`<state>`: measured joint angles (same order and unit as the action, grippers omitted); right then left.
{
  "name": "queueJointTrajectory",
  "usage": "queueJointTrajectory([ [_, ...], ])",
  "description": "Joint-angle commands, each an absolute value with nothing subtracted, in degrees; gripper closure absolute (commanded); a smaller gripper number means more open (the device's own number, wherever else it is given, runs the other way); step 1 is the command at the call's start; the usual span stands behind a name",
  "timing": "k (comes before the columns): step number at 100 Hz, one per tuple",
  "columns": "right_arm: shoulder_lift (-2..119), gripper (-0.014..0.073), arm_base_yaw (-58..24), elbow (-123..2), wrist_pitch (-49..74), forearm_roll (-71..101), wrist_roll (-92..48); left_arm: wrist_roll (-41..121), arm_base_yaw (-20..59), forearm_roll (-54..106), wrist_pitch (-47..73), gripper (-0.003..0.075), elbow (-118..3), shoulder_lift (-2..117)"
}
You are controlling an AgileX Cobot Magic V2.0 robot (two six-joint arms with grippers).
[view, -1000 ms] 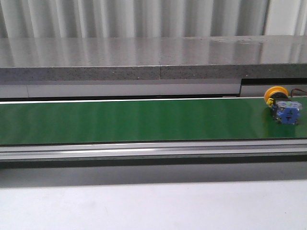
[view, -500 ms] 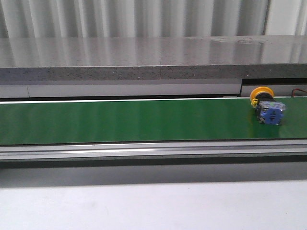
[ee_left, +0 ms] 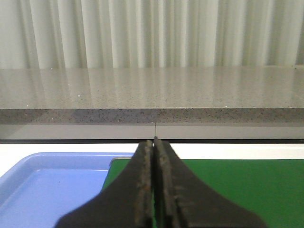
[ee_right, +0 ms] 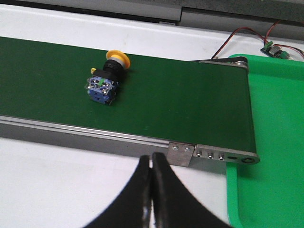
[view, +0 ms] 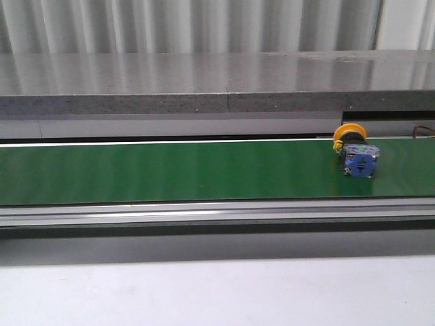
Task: Move button from right to left
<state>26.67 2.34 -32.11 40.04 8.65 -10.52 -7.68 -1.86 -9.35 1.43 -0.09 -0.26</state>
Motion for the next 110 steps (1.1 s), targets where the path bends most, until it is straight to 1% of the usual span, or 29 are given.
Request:
queueJointTrajectory([
  [1,26.9,0.0662,2.4,-33.6,36.6,8.6,-11.0,-8.3,-1.4,-9.4,-3.7,0.074,1.2,-2.3],
  [16,26.9,0.0662,2.4,-33.6,36.6,8.6,-11.0,-8.3,-1.4,-6.2,-2.6,0.074,-1.7,-1.9],
  [28,26.9,0.0662,2.4,-33.6,36.6,8.6,-11.0,-8.3,-1.4,-4.1,2.9,0.074,-8.0,0.5],
  [38,26.9,0.0662,2.4,-33.6,36.6,8.6,-11.0,-8.3,-1.4,-4.1,7.7,0.074,-14.9,4.8],
  [45,26.9,0.0662,2.4,-33.6,36.6,8.6,-11.0,-8.3,-1.4,-4.1,12.3,0.074,-19.8,8.8],
  [64,26.9,0.0662,2.4,-33.6,36.6,8.6,-11.0,-8.3,-1.4,-4.1,31.1,0.074,-33.5,21.0],
  [76,26.9,0.0662,2.4,-33.6,36.6,8.6,-11.0,-8.3,-1.4,-4.1,39.2,0.074,-39.7,27.8],
  [90,26.9,0.0662,2.4,-33.6,36.6,8.6,-11.0,-8.3,-1.4,-3.9,41.1,0.074,-42.4,33.2],
  [110,26.9,0.0662,2.4,-33.6,36.6,8.6,-11.0,-8.3,-1.4,-3.8,41.4,0.074,-42.4,36.4],
])
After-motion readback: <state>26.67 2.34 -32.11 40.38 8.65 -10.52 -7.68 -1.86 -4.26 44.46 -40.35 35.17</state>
